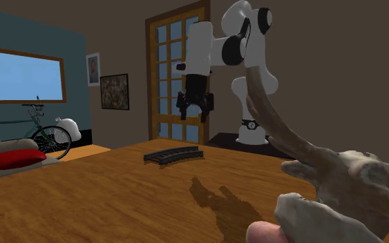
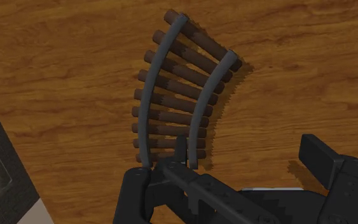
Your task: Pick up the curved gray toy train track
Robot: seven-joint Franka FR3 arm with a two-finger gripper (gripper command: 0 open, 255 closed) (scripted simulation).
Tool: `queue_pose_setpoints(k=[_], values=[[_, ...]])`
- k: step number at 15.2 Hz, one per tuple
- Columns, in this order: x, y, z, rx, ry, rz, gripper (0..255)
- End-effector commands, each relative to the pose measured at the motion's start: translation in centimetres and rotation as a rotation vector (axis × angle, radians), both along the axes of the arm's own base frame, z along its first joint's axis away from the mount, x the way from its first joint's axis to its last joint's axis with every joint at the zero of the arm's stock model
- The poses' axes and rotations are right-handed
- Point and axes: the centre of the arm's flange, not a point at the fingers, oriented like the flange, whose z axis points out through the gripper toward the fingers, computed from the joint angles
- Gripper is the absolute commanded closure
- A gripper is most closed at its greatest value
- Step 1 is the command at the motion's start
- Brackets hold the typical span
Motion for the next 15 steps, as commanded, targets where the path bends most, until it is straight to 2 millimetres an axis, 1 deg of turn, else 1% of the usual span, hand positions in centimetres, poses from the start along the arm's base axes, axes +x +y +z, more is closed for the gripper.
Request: queue_pose_setpoints(k=[1,7,15], values=[[1.2,-1.4,-1.8,-0.003,-0.002,-0.020,0],[4.8,-5.8,-7.1,-0.010,-0.007,-0.075,0],[4.8,-5.8,-11.1,-0.010,-0.007,-0.075,0]])
